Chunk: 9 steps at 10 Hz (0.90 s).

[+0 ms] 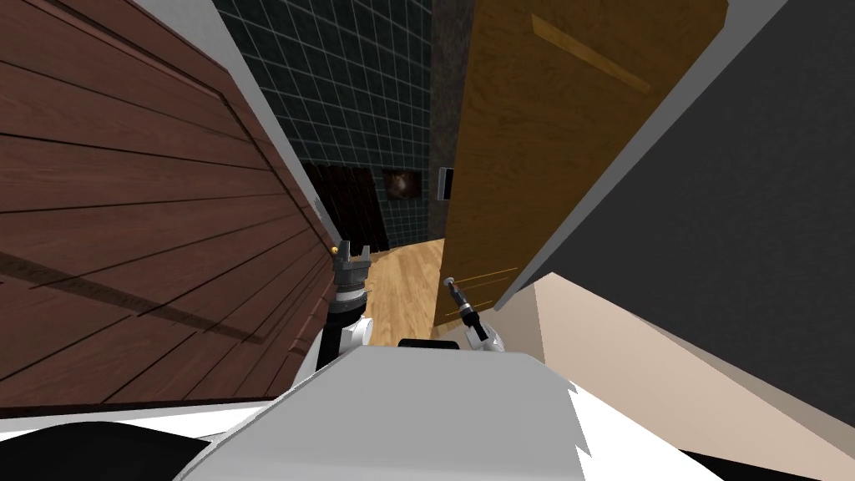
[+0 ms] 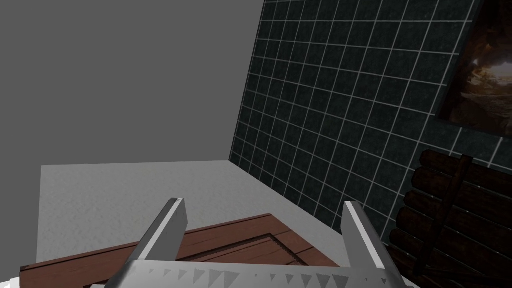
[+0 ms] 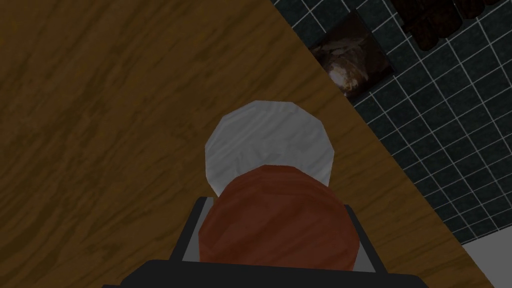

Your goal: Push the door open

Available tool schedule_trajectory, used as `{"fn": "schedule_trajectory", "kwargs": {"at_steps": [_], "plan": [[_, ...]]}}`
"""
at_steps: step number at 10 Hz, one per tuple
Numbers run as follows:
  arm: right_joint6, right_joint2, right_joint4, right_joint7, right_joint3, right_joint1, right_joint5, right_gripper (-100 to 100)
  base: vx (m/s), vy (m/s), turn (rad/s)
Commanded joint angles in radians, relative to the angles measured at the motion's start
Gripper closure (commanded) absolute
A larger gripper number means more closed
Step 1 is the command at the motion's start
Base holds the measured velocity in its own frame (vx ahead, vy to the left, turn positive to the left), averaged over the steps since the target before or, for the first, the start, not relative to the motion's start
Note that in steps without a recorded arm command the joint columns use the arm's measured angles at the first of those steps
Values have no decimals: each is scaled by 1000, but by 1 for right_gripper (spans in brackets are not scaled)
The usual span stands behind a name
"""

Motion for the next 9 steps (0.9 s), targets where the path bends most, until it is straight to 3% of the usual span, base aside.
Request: {"fn": "schedule_trajectory", "kwargs": {"at_steps": [1, 9], "plan": [[0, -7, 1, -40, -3, -7, -12, 100, 43, 23, -24], [-1, -8, 19, -247, 38, -22, -81, 100, 47, 27, -48]]}}
